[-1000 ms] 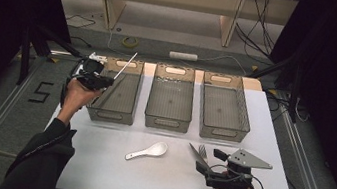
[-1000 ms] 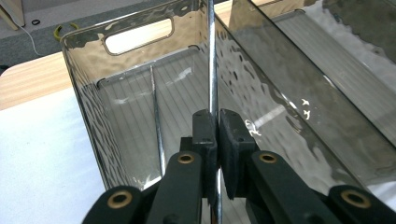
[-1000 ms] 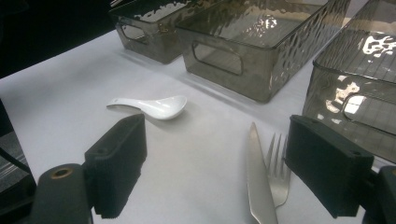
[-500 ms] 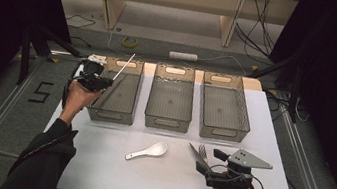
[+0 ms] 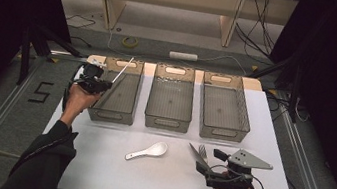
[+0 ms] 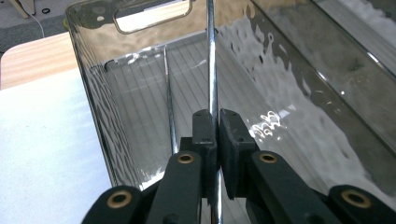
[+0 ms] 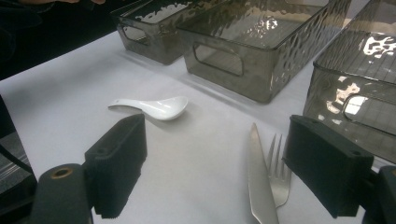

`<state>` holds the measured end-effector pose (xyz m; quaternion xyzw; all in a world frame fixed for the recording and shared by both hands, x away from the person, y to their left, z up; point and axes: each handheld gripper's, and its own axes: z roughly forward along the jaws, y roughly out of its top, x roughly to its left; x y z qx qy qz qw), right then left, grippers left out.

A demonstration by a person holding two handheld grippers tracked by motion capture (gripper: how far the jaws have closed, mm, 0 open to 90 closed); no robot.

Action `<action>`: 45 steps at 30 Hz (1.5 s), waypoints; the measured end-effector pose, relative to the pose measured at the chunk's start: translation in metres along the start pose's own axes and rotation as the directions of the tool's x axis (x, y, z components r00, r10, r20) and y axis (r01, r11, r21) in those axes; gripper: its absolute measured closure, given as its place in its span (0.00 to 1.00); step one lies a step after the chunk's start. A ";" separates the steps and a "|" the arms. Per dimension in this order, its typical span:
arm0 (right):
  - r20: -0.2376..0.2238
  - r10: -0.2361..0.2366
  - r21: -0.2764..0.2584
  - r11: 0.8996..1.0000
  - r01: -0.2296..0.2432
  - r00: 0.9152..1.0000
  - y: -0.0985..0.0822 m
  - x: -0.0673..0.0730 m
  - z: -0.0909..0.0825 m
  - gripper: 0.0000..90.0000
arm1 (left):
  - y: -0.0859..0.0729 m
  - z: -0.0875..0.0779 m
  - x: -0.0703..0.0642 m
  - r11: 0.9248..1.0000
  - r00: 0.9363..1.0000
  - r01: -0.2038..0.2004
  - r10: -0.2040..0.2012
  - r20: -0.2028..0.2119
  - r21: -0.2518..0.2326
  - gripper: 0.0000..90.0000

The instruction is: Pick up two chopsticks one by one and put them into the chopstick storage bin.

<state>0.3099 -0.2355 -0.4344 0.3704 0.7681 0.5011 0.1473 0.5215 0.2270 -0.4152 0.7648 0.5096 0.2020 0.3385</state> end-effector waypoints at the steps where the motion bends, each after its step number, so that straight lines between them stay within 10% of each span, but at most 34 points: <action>1: 0.001 -0.001 0.003 1.000 0.001 1.000 0.000 0.000 0.000 0.24 | -0.001 0.001 0.000 1.000 1.000 0.002 -0.002 -0.002 0.002 0.94; 17: 0.001 -0.001 0.001 1.000 0.001 1.000 0.000 0.001 -0.001 0.24 | -0.007 0.009 0.001 0.999 0.999 0.022 -0.021 -0.045 0.041 0.92; 22: -0.001 -0.005 0.000 1.000 0.005 1.000 0.000 0.001 -0.001 0.24 | -0.004 0.003 0.002 0.999 0.997 0.046 -0.045 -0.063 0.023 0.76; 33: 0.001 -0.014 -0.001 1.000 0.014 1.000 0.001 0.002 -0.001 0.24 | 0.005 -0.027 -0.017 0.999 0.996 0.038 -0.039 0.076 0.019 0.40; 45: 0.003 -0.016 -0.005 1.000 0.016 1.000 0.001 0.002 -0.002 0.24 | 0.002 -0.054 -0.044 0.999 0.983 -0.029 0.025 0.182 0.016 0.27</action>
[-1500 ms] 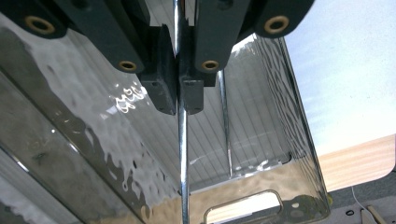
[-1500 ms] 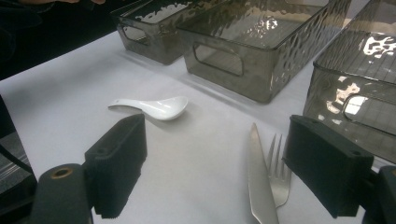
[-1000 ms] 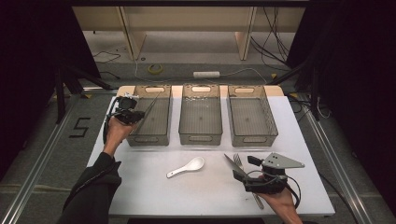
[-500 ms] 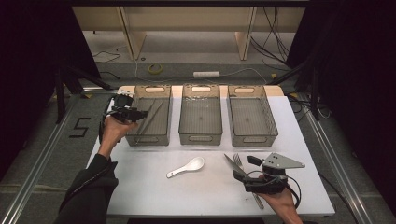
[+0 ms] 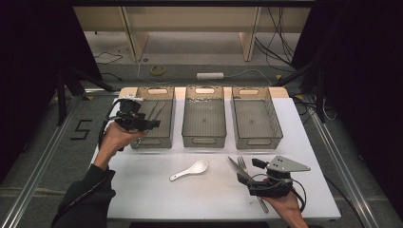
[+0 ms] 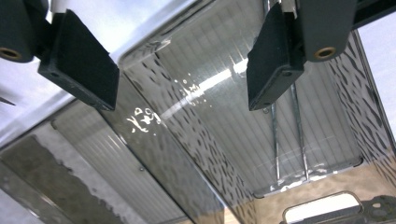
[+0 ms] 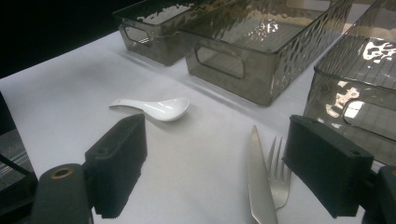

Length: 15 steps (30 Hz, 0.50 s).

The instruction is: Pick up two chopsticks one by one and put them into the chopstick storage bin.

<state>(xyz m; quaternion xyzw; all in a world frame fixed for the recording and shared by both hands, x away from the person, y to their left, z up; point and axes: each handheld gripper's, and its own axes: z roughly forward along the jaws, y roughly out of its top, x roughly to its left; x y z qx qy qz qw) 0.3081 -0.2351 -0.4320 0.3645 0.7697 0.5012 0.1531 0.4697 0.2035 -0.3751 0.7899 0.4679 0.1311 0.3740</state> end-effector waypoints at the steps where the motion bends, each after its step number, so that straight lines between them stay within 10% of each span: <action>1: 0.001 0.003 0.001 1.000 -0.003 1.000 0.000 0.000 0.000 0.24 | 0.000 -0.001 -0.002 1.000 1.000 -0.001 0.001 0.007 -0.001 0.27; 15: 0.003 0.000 0.003 1.000 0.000 1.000 0.000 -0.001 0.000 0.24 | -0.005 -0.003 -0.038 0.994 0.993 -0.101 0.098 0.067 0.033 0.22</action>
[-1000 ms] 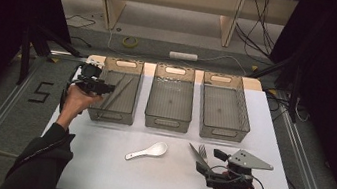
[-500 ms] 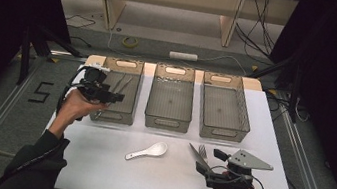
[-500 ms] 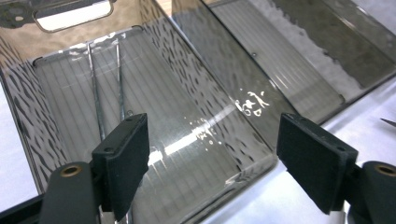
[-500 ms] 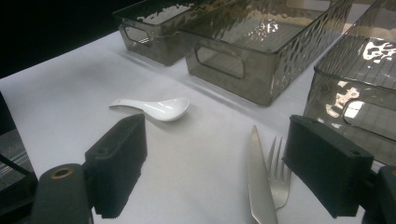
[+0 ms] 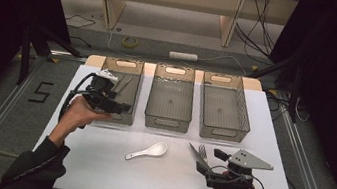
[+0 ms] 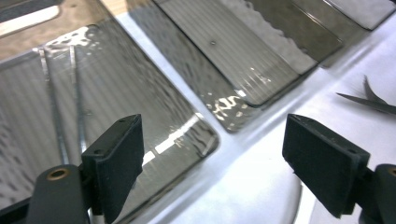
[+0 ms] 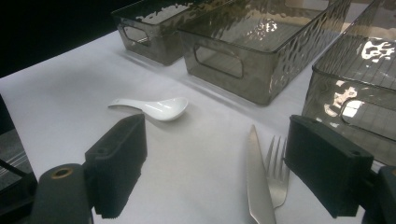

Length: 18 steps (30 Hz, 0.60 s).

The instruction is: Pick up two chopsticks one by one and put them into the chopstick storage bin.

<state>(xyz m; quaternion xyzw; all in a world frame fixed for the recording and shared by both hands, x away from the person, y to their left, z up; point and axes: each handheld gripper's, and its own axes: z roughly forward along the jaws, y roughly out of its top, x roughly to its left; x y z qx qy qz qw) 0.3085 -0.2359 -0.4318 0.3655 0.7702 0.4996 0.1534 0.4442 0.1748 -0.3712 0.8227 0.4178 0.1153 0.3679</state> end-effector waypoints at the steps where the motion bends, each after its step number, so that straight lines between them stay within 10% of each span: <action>1: 0.001 0.000 0.002 1.000 0.000 1.000 0.000 0.000 0.000 0.24 | 0.000 0.001 -0.003 1.000 1.000 -0.003 0.003 0.006 0.001 0.22; 18: -0.006 0.001 0.003 1.000 -0.001 1.000 0.000 -0.001 0.001 0.24 | -0.015 0.018 -0.032 0.991 0.995 -0.087 0.082 0.049 0.097 0.20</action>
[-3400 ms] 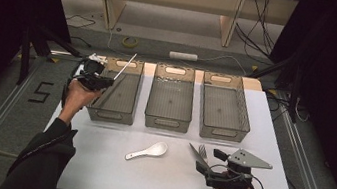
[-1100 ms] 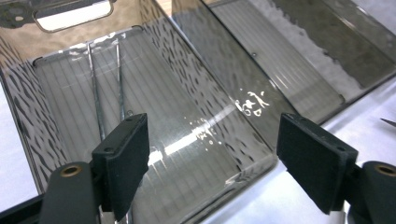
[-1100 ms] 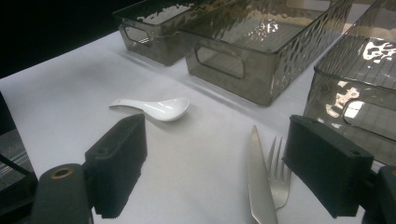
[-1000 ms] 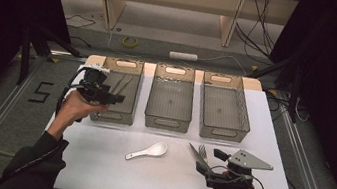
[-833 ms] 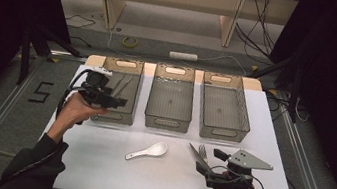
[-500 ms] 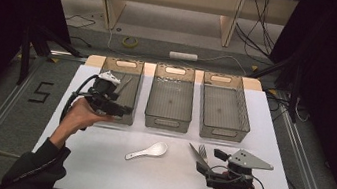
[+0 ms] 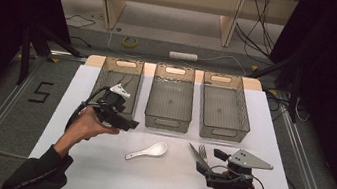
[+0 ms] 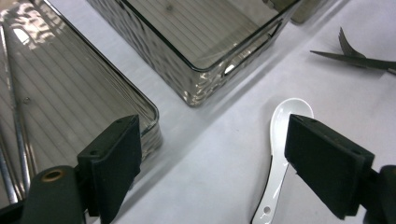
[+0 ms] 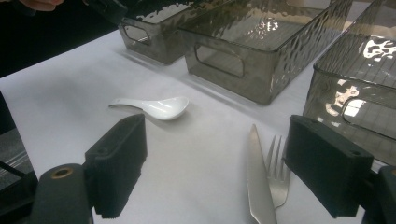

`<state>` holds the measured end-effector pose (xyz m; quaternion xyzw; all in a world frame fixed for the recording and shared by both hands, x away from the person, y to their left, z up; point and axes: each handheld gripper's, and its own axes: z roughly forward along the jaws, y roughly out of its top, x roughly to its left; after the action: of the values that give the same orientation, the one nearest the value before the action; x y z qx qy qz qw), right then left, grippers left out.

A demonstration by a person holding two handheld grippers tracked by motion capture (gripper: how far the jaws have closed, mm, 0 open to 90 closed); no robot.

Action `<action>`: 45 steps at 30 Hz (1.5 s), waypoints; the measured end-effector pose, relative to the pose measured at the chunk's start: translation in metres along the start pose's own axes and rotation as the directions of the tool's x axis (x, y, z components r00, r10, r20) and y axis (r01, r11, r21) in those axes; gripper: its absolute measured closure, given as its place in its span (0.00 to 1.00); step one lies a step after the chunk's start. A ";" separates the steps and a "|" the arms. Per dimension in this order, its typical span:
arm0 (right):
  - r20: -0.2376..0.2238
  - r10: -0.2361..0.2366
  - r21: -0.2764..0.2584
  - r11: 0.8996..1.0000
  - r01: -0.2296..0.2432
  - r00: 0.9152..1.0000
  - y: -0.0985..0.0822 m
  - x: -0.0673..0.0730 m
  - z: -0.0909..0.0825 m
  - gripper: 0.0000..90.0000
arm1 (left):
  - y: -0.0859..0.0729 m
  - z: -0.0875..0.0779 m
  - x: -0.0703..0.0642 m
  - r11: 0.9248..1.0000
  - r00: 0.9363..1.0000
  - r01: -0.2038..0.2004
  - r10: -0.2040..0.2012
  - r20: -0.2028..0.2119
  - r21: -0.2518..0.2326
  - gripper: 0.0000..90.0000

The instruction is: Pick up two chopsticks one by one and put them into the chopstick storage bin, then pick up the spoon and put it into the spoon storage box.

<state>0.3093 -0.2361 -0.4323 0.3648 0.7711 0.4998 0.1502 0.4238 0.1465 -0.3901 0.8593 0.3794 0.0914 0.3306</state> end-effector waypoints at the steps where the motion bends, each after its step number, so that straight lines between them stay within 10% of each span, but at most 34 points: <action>1: -0.001 0.000 0.000 1.000 0.000 1.000 0.000 0.000 0.000 0.24 | -0.001 0.001 -0.001 1.000 1.000 0.001 -0.001 0.002 0.003 0.20; 19: -0.010 0.004 -0.001 1.000 -0.004 1.000 -0.001 -0.003 0.001 0.24 | -0.011 0.020 -0.021 0.993 0.997 -0.061 0.057 0.045 0.096 0.20; 45: -0.011 0.004 0.003 1.000 -0.004 1.000 0.000 -0.003 0.001 0.24 | -0.026 0.049 -0.041 0.950 0.986 -0.163 0.146 0.082 0.265 0.21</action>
<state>0.3119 -0.2372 -0.4335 0.3638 0.7718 0.5011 0.1445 0.3997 0.1056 -0.4406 0.9259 0.3094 0.0378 0.2135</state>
